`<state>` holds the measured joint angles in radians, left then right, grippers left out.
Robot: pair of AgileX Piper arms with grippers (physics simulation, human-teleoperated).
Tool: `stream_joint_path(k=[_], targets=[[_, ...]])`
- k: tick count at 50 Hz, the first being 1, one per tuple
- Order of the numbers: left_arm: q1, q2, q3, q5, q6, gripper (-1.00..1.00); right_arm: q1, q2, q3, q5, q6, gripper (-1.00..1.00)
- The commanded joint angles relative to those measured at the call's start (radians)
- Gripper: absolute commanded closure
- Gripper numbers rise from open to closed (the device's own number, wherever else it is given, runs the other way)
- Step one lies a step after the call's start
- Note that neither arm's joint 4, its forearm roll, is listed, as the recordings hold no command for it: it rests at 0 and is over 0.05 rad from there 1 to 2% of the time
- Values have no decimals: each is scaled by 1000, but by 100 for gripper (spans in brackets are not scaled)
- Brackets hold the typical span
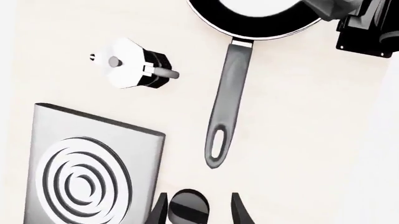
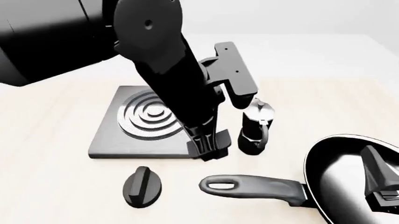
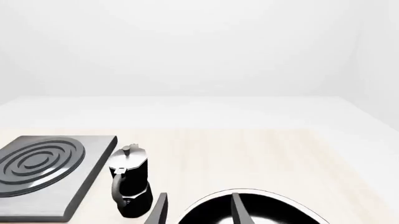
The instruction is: Put the frying pan on the stove.
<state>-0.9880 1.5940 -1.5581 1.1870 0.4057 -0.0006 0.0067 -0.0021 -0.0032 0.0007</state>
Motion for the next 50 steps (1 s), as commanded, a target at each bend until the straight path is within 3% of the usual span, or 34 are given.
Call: stream_joint_path(k=[1, 30, 50], targets=[[-40, 21, 17, -32, -15, -100, 0, 0, 0, 0, 0, -100], [-76, 81, 58, -112, 4, -100, 0, 0, 0, 0, 0, -100], [-130, 125, 50, -161, -33, -100, 0, 0, 0, 0, 0, -100]])
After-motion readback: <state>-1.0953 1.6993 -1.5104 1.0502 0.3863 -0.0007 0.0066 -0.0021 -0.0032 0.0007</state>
